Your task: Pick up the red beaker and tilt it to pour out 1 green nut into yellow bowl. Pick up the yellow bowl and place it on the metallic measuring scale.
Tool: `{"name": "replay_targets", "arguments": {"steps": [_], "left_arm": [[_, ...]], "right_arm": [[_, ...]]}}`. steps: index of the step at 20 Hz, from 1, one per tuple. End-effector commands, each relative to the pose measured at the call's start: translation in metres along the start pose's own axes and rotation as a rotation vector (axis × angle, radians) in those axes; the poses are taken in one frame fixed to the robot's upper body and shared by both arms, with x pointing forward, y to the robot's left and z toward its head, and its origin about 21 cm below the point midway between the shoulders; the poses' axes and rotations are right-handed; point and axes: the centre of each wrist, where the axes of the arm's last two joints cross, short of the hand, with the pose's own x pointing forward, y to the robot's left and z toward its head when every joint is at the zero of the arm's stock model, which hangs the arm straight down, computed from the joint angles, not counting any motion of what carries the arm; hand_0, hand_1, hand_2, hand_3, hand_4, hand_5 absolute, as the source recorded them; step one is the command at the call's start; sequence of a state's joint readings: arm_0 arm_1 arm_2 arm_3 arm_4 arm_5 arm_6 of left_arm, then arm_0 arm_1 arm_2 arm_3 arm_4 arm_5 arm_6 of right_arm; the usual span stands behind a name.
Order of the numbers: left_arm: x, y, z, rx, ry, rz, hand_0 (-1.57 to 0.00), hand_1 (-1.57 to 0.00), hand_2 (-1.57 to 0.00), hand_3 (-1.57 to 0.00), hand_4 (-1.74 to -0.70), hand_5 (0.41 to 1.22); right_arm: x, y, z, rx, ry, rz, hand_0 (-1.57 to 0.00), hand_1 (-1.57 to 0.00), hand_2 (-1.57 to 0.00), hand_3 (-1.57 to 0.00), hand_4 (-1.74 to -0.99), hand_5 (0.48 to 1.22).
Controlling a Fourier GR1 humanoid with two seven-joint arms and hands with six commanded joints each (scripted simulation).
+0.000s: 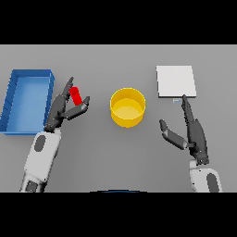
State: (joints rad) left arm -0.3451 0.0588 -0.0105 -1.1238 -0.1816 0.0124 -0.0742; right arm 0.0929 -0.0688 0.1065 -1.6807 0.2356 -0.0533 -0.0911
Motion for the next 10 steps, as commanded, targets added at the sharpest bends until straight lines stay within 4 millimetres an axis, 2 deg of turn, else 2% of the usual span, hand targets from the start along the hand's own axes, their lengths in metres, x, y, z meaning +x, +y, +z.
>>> {"name": "replay_targets", "arguments": {"steps": [1, 5, 8, 10], "left_arm": [[0.003, -0.004, -0.003, -0.005, -0.002, -0.005, 0.0, 0.0, 0.0, 0.0, -1.29, 0.684], [0.003, -0.003, -0.016, -0.006, 0.013, 0.004, 0.0, 0.0, 0.0, 0.0, -1.3, 0.686], [-0.001, -0.008, -0.021, -0.01, -0.009, 0.028, 0.0, 0.0, 0.0, 0.0, -1.33, 0.695], [-0.003, -0.009, -0.024, 0.001, -0.018, 0.045, 0.0, 0.0, 0.0, 0.0, -1.35, 0.704]], "right_arm": [[0.001, -0.001, -0.001, -0.002, -0.005, -0.012, 0.0, 0.0, 0.0, 0.0, -1.269, 0.643], [0.0, -0.006, -0.003, -0.009, 0.006, -0.013, 0.0, 0.0, 0.0, 0.0, -1.268, 0.639], [0.002, 0.0, 0.0, -0.011, -0.004, -0.01, 0.0, 0.0, 0.0, 0.0, -1.264, 0.64], [0.001, -0.007, -0.002, -0.016, 0.005, 0.002, 0.0, 0.0, 0.0, 0.0, -1.261, 0.641]]}}
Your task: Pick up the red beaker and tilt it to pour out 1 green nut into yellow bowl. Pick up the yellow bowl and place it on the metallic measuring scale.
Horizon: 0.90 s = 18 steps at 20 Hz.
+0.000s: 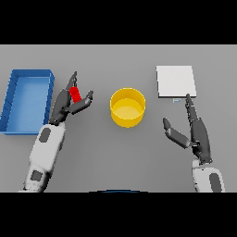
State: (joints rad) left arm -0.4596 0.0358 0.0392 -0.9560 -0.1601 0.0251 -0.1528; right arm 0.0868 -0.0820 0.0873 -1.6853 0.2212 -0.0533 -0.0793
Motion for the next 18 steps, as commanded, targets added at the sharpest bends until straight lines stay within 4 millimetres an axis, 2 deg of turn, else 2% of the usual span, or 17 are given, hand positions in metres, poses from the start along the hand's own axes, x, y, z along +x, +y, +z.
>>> {"name": "replay_targets", "arguments": {"steps": [1, 2, 3, 4, 5, 7, 8, 9, 12, 15, 18], "left_arm": [[0.002, 0.0, -0.002, 0.008, -0.013, 0.02, 0.0, -0.03, -0.07, -0.03, -1.38, 0.724], [0.0, -0.003, -0.004, 0.022, -0.004, 0.036, -0.12, -0.15, -0.18, -0.12, -1.41, 0.75], [-0.002, -0.005, -0.004, 0.033, 0.003, 0.055, -0.29, -0.33, -0.36, -0.29, -1.45, 0.783], [0.001, -0.001, -0.005, 0.052, 0.009, 0.055, -0.44, -0.48, -0.52, -0.55, -1.45, 0.871], [0.003, -0.006, -0.007, 0.057, 0.006, 0.045, -0.66, -0.7, -0.73, -0.72, -1.5, 0.941], [0.003, -0.008, -0.011, 0.039, -0.006, 0.015, -0.99, -1.01, -1.03, -0.93, -1.57, 1.042], [0.005, -0.007, -0.013, 0.022, -0.006, 0.002, -1.11, -1.12, -1.14, -0.97, -1.6, 1.078], [0.006, -0.009, -0.013, 0.012, -0.012, -0.013, -1.2, -1.21, -1.23, -1.09, -1.57, 1.106], [0.006, -0.015, -0.01, 0.012, -0.003, -0.011, -1.38, -1.39, -1.4, -1.33, -1.51, 1.162], [0.008, -0.012, -0.009, 0.052, -0.029, 0.02, -1.47, -1.48, -1.48, -1.45, -1.62, 1.14], [0.02, -0.01, -0.01, 0.081, -0.079, 0.071, -1.52, -1.52, -1.52, -1.51, -1.68, 1.122]], "right_arm": [[-0.003, 0.001, 0.002, 0.003, 0.008, 0.003, 0.0, 0.0, 0.0, 0.0, -1.259, 0.642], [-0.001, 0.003, 0.001, -0.001, 0.002, -0.004, 0.0, 0.0, 0.0, 0.0, -1.26, 0.642], [-0.001, 0.0, 0.0, -0.004, -0.004, 0.003, 0.0, 0.0, 0.0, 0.0, -1.258, 0.644], [-0.001, 0.0, -0.001, -0.007, -0.003, 0.007, 0.0, 0.0, 0.0, 0.0, -1.257, 0.645], [-0.003, 0.004, 0.0, -0.001, 0.012, 0.005, 0.0, 0.0, 0.0, 0.0, -1.255, 0.644], [-0.001, 0.002, 0.004, -0.003, -0.016, -0.002, 0.0, 0.0, 0.0, 0.0, -1.254, 0.645], [0.0, 0.002, 0.004, 0.001, -0.009, 0.002, 0.0, 0.0, 0.0, 0.0, -1.252, 0.644], [-0.001, 0.001, 0.003, -0.008, 0.001, -0.002, 0.0, 0.0, 0.0, 0.0, -1.25, 0.643], [0.0, 0.005, 0.002, -0.006, -0.003, -0.011, 0.0, 0.0, 0.0, 0.0, -1.257, 0.645], [0.001, 0.002, 0.001, -0.002, 0.008, -0.029, 0.0, 0.0, 0.0, 0.0, -1.26, 0.643], [0.002, 0.003, 0.002, -0.003, 0.001, 0.002, 0.0, 0.0, 0.0, 0.0, -1.258, 0.646]]}}
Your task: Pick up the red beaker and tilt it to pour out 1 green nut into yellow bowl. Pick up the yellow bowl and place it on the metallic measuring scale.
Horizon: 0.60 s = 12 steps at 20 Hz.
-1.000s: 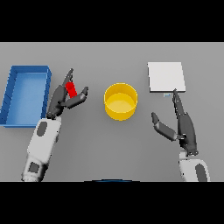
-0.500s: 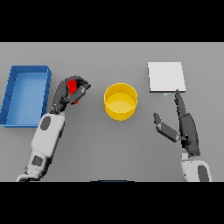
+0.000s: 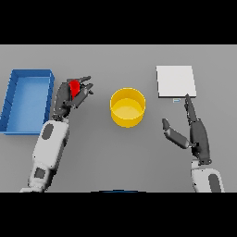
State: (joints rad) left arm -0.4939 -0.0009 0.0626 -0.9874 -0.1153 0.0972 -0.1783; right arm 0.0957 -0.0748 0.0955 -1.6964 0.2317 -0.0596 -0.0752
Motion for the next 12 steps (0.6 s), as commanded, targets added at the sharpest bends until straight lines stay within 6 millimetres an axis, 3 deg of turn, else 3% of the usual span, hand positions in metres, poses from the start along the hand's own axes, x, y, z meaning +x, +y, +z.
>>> {"name": "replay_targets", "arguments": {"steps": [1, 4, 8, 12], "left_arm": [[0.006, -0.002, -0.001, 0.008, -0.006, -0.012, -1.53, -1.53, -1.53, -1.52, -1.69, 1.118], [0.028, -0.002, -0.008, -0.017, -0.056, -0.076, -1.55, -1.55, -1.55, -1.54, -1.72, 1.114], [0.051, -0.004, -0.012, -0.123, -0.054, -0.307, -1.56, -1.56, -1.56, -1.56, -1.73, 1.124], [0.065, -0.012, -0.019, -0.181, -0.033, -0.447, -1.56, -1.56, -1.56, -1.56, -1.73, 1.112]], "right_arm": [[-0.003, 0.0, 0.001, 0.001, 0.005, 0.0, 0.0, 0.0, 0.0, 0.0, -1.259, 0.647], [-0.002, 0.002, 0.0, 0.007, -0.013, 0.006, 0.0, 0.0, 0.0, 0.0, -1.263, 0.654], [-0.001, 0.001, 0.002, 0.004, -0.024, 0.017, 0.0, 0.0, 0.0, 0.0, -1.253, 0.666], [0.0, -0.003, 0.003, 0.001, 0.0, 0.036, 0.0, 0.0, 0.0, 0.0, -1.256, 0.678]]}}
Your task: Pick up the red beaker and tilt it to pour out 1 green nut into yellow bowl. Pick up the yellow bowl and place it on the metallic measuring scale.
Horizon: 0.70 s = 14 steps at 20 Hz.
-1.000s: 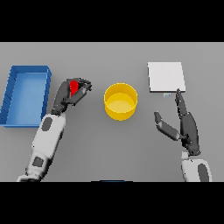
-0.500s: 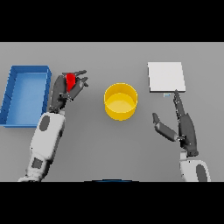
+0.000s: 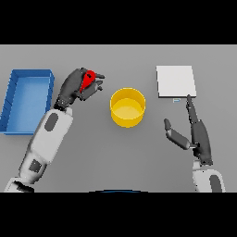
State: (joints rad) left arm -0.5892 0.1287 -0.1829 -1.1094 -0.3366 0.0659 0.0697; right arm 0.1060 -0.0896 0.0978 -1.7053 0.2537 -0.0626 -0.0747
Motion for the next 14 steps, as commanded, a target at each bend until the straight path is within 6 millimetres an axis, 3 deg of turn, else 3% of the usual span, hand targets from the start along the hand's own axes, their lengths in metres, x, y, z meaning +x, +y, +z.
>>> {"name": "replay_targets", "arguments": {"steps": [1, 3, 9, 14], "left_arm": [[0.003, 0.0, -0.003, -0.008, 0.003, -0.025, -1.56, -1.56, -1.56, -1.56, -1.73, 1.111], [0.007, 0.0, -0.004, -0.024, 0.008, -0.086, -1.57, -1.57, -1.57, -1.56, -1.73, 1.114], [0.037, -0.011, -0.019, -0.091, -0.007, -0.545, -1.57, -1.57, -1.57, -1.57, -1.74, 1.127], [0.048, -0.014, -0.028, -0.166, -0.07, -0.845, -1.57, -1.57, -1.57, -1.57, -1.74, 1.19]], "right_arm": [[0.0, 0.001, -0.001, 0.002, 0.001, -0.006, 0.0, 0.0, 0.0, 0.0, -1.256, 0.678], [0.002, 0.002, -0.004, 0.01, 0.004, -0.011, 0.0, 0.0, 0.0, 0.0, -1.254, 0.68], [0.001, 0.004, -0.002, 0.016, 0.003, -0.023, 0.0, 0.0, 0.0, 0.0, -1.256, 0.69], [0.005, 0.005, 0.001, 0.022, -0.005, -0.03, 0.0, 0.0, 0.0, 0.0, -1.274, 0.704]]}}
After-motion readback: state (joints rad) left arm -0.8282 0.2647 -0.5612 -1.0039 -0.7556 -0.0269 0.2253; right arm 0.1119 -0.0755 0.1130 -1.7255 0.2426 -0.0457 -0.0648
